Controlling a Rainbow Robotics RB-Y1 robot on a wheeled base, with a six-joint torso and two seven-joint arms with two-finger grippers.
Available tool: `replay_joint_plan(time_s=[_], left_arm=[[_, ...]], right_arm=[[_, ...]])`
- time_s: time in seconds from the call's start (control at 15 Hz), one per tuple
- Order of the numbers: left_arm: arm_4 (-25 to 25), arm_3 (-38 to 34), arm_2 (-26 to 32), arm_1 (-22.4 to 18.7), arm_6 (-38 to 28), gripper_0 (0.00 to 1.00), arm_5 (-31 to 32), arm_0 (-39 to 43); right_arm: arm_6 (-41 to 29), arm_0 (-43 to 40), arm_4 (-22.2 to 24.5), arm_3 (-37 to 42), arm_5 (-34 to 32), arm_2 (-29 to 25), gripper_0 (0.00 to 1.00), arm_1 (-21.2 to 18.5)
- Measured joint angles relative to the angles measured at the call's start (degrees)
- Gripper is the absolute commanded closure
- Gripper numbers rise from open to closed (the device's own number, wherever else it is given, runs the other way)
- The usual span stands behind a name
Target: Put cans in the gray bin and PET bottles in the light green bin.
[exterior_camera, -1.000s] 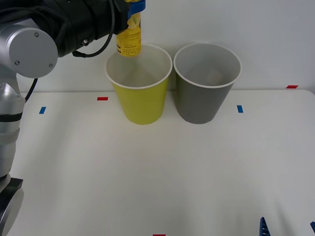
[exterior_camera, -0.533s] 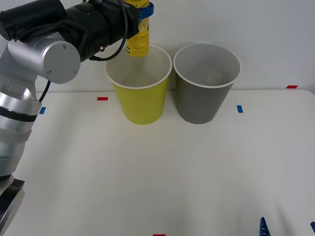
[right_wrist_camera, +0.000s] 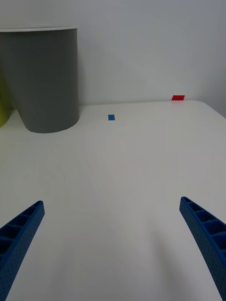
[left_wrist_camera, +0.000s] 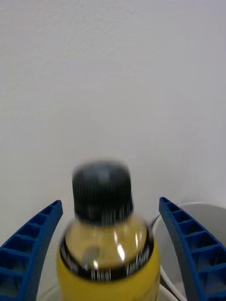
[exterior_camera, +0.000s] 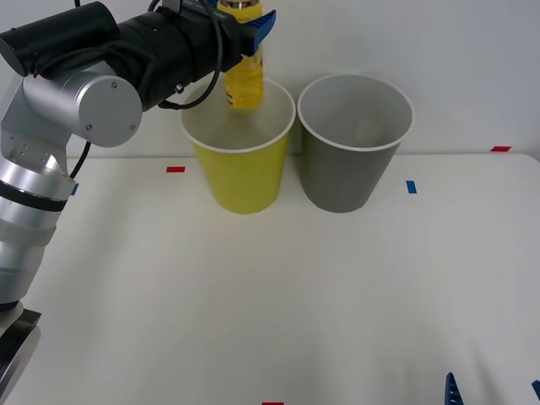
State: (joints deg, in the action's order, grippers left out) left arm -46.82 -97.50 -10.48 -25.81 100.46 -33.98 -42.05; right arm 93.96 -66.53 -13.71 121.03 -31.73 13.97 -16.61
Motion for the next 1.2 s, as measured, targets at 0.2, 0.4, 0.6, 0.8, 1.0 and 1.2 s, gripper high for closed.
replay_joint_plan(time_s=[0.2,0.4,0.6,0.8,1.0,1.2], left_arm=[[-3.1,-1.4,0.1,-3.2,-0.2,0.00,-1.2,0.0],[-7.2,-4.6,1.2,-7.2,-0.1,0.00,-1.6,1.1],[-8.1,-11.2,4.2,-8.3,0.2,0.00,-1.6,8.2],[-8.2,-18.8,7.6,-9.2,0.4,0.00,-1.6,17.4],[-9.0,-26.1,10.9,-10.9,0.6,0.00,-1.6,27.4],[-10.5,-32.2,14.6,-11.8,0.9,0.00,-1.3,37.4]], right_arm=[[0.0,0.0,0.0,0.0,0.0,0.0,0.00,0.0],[0.0,0.0,0.0,0.0,0.0,0.0,0.00,0.0],[0.0,0.0,0.0,0.0,0.0,0.0,0.00,0.0],[0.0,0.0,0.0,0.0,0.0,0.0,0.00,0.0],[0.0,0.0,0.0,0.0,0.0,0.0,0.00,0.0],[0.0,0.0,0.0,0.0,0.0,0.0,0.00,0.0]])
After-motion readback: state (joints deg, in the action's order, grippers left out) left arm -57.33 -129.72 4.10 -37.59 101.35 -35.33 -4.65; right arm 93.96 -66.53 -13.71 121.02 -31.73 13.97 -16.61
